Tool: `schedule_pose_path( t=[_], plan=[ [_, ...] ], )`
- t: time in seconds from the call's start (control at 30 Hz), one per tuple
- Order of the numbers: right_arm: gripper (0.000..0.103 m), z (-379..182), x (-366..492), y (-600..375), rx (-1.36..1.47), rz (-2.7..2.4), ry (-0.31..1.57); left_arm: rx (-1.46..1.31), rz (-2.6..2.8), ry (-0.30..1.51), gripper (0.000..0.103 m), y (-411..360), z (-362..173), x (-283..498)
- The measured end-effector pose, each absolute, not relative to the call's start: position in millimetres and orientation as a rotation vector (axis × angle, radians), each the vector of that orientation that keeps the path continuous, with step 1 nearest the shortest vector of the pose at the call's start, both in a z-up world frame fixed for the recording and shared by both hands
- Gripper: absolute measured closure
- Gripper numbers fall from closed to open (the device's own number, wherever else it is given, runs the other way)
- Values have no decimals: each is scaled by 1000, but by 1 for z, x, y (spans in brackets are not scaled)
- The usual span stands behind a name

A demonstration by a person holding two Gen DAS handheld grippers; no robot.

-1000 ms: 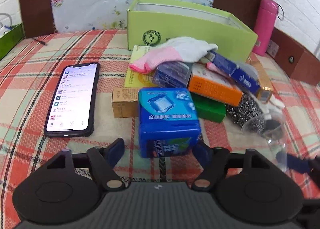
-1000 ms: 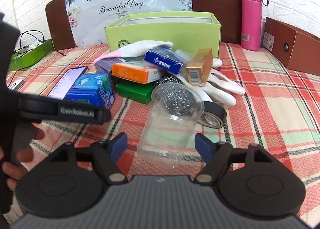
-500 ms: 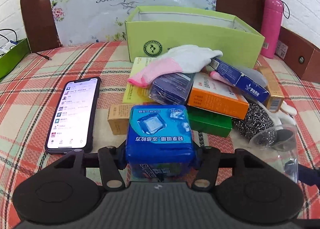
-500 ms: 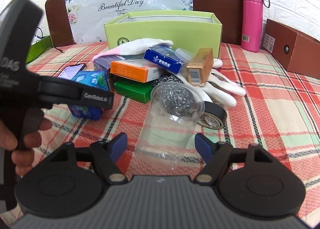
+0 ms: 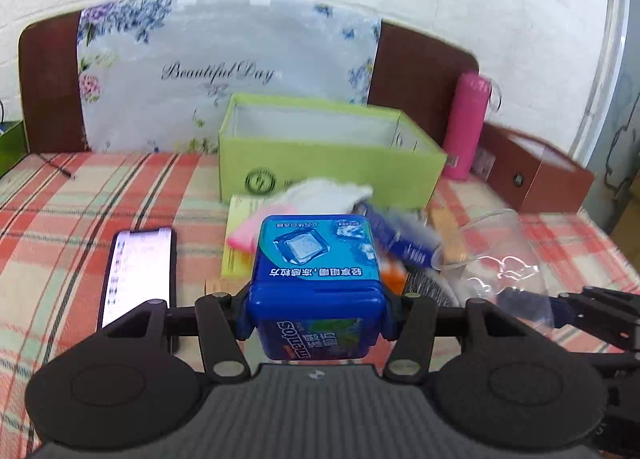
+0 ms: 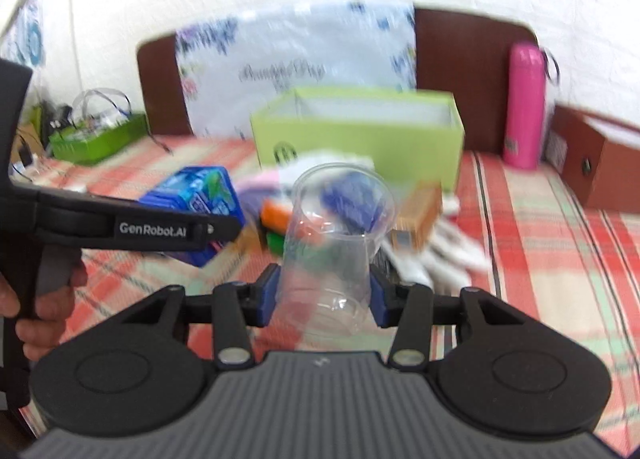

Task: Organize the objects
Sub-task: 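Carry the blue tin and clear cup into the lime-green box and release, then move both tools back over the pile of items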

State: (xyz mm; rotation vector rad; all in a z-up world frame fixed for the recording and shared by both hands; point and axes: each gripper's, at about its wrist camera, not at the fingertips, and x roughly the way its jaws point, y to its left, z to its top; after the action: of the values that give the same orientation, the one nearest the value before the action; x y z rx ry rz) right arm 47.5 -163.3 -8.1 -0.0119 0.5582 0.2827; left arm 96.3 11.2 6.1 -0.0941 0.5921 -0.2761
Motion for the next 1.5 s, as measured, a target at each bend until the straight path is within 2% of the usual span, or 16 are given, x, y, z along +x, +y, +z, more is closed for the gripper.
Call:
schedule_pose_path(
  t=[0.2, 0.37, 0.73, 0.8, 0.83, 0.87, 0.9, 0.93, 1.03, 1.17, 1.5],
  plan=[
    [59, 29, 109, -174, -46, 267, 452, -143, -283, 493, 45, 12, 52, 144],
    [58, 40, 188, -182, -4, 247, 471, -106, -253, 470, 45, 1, 72, 207],
    [58, -14, 311, -185, 18, 181, 619, -133, -191, 587, 45, -5, 41, 321],
    [58, -23, 320, -184, 19, 177, 640, -136, -189, 601, 42, -4, 33, 330],
    [52, -28, 324, -184, 23, 186, 657, -143, -183, 622, 28, -5, 29, 337],
    [46, -34, 328, -184, 31, 194, 675, -153, -174, 642, 19, -4, 25, 341],
    [32, -37, 332, -182, 29, 194, 690, -160, -161, 659, 19, -3, 21, 345],
    [23, -40, 332, -180, 13, 194, 686, -158, -149, 672, 19, -2, 18, 346],
    [8, -37, 323, -178, -17, 179, 647, -138, -128, 690, 19, 0, 15, 342],
    [0, -15, 300, -188, 30, 163, 578, -104, -108, 634, 19, -1, 30, 314],
    [0, 13, 201, -216, 104, 100, 459, 34, -62, 521, 16, -25, 66, 214]
  ],
)
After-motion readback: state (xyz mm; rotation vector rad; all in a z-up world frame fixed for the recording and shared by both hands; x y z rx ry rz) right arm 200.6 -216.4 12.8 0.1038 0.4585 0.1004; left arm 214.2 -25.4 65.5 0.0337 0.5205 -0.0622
